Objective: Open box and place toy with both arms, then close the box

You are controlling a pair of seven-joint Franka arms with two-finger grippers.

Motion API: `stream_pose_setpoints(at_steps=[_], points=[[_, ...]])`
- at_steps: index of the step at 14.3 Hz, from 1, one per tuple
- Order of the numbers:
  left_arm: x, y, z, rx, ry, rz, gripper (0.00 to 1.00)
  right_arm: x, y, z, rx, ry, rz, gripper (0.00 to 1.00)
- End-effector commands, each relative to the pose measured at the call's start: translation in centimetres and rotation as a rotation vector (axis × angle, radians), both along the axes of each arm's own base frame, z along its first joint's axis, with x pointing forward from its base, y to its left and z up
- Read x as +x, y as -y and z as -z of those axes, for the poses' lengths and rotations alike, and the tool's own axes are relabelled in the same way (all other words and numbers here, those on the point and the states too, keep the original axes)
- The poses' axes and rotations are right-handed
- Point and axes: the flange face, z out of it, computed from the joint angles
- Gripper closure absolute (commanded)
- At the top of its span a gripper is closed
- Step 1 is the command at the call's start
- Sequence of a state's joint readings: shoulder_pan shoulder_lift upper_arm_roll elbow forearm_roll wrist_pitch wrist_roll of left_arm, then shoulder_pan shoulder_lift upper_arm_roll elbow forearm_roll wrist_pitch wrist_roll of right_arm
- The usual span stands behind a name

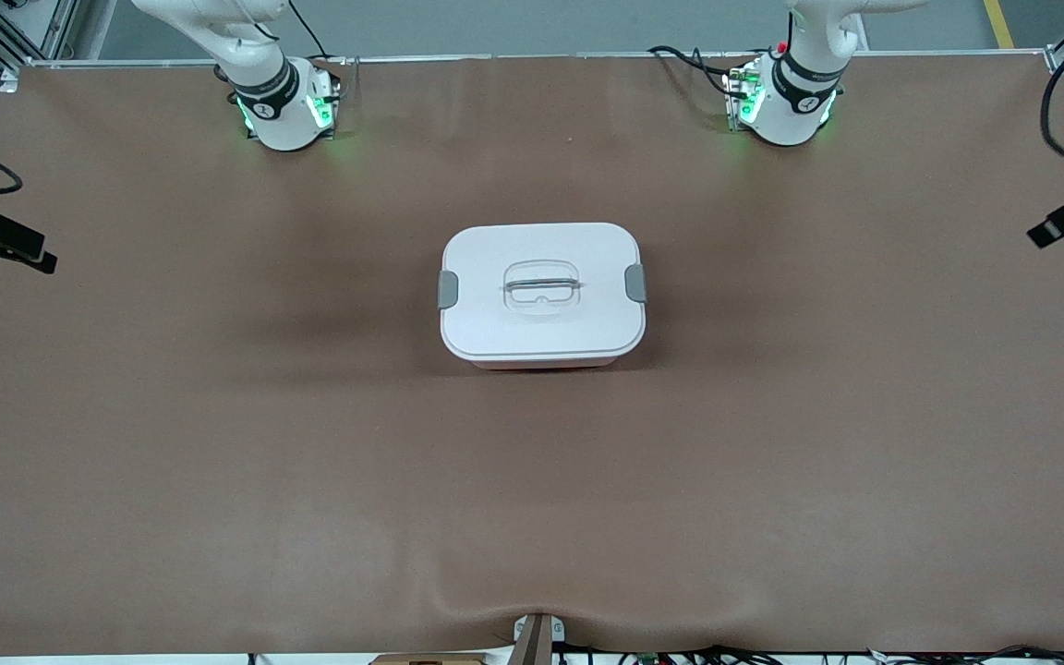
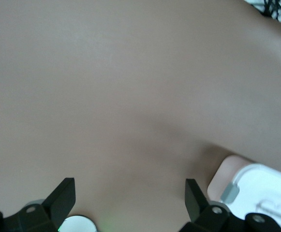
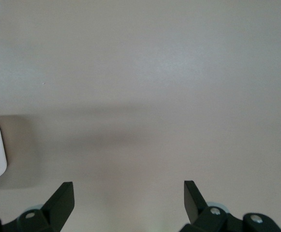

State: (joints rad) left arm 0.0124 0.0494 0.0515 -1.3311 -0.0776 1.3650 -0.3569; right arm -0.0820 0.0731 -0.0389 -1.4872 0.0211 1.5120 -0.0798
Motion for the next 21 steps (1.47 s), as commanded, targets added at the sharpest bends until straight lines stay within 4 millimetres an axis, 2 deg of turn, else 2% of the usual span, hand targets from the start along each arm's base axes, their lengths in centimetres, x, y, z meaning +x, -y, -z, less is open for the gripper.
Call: stream_pose_setpoints(at_steps=[1, 4, 7, 14, 21], points=[[-2.1, 0.2, -1.2, 0.031, -0.016, 0.162, 0.00, 0.0, 0.0, 0.0, 0.014, 0.007, 0.016, 0.00], [-4.1, 0.0, -1.9, 0.063, -0.068, 0.195, 0.00, -0.4, -0.3, -0.5, 0.014, 0.003, 0.046, 0.00], [-4.7, 2.3, -2.6, 0.133, -0.064, 0.271, 0.00, -0.6, -2.4, -0.5, 0.012, -0.029, 0.066, 0.00], [-3.4, 3.9, -1.6, 0.120, -0.057, 0.320, 0.00, -2.1, -2.9, -1.6, 0.022, -0.062, 0.048, 0.00], [-1.9, 3.6, -0.1, 0.111, -0.064, 0.333, 0.00, -2.1, -3.1, -1.6, 0.022, -0.063, 0.050, 0.00]])
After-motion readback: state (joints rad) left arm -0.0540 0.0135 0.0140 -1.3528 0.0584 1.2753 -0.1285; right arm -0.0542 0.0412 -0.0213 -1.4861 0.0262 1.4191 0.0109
